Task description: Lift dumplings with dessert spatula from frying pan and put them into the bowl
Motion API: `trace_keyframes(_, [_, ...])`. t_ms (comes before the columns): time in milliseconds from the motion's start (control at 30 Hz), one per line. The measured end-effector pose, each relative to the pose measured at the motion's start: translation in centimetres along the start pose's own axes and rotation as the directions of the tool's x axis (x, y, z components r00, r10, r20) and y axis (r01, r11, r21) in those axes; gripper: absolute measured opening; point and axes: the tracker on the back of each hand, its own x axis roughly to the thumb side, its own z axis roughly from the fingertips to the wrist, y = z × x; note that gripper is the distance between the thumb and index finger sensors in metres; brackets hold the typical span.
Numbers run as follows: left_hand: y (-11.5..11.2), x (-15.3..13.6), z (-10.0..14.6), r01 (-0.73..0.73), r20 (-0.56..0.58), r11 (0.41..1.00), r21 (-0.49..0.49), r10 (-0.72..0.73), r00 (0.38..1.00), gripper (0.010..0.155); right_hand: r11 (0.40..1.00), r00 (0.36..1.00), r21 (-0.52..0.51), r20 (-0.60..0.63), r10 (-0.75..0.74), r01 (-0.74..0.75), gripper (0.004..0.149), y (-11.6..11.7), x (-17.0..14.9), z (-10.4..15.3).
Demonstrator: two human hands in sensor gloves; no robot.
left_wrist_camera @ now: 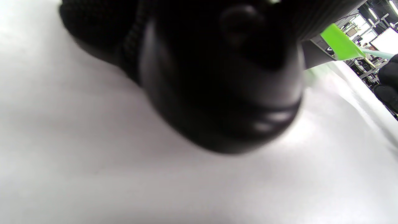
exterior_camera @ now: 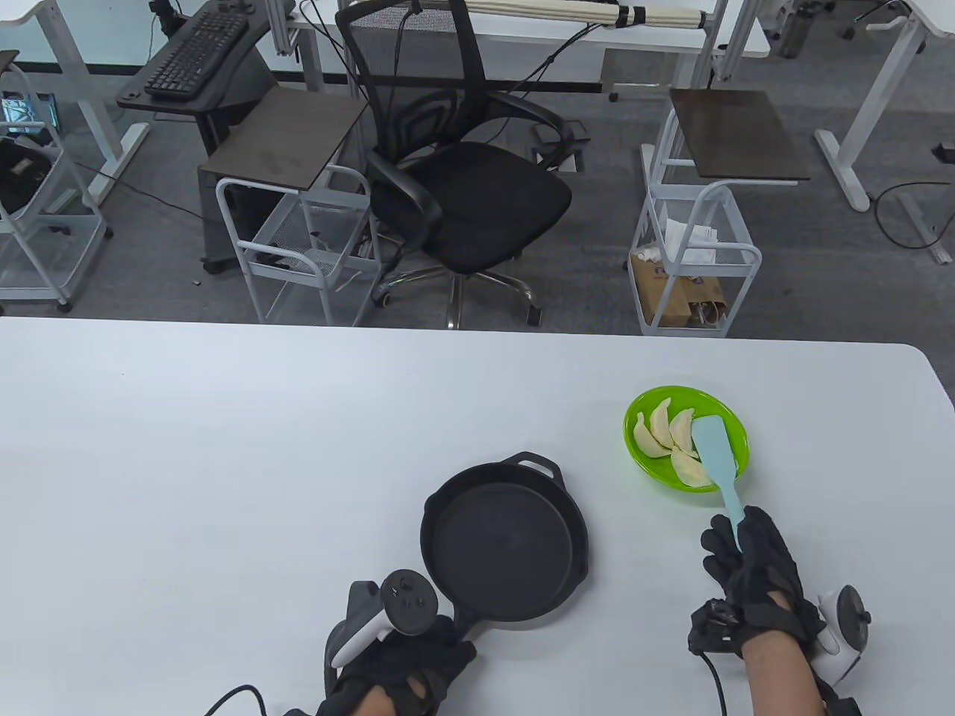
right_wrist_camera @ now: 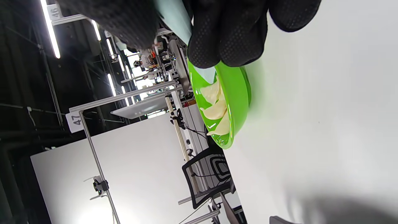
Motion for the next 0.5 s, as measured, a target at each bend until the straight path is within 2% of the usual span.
trace_keyframes(67, [0.0,0.0,0.0,-0.002,0.000,1.000,0.000,0.002,1.000,0.065,0.998,0.997,-0.022,0.039,0.065,-0.064,0.059,0.0,0.4,0.1])
trace_keyframes(200, [0.0,0.0,0.0,0.000,0.000,1.000,0.000,0.000,1.000,0.065,0.992,0.987,-0.070,0.115,0.108,-0.100,0.059,0.2,1.0,0.5])
trace_keyframes(500, [0.0,0.0,0.0,0.000,0.001,1.000,0.000,0.000,1.000,0.065,0.985,0.967,0.044,0.204,0.155,-0.167,0.058,2.4,1.6,1.2])
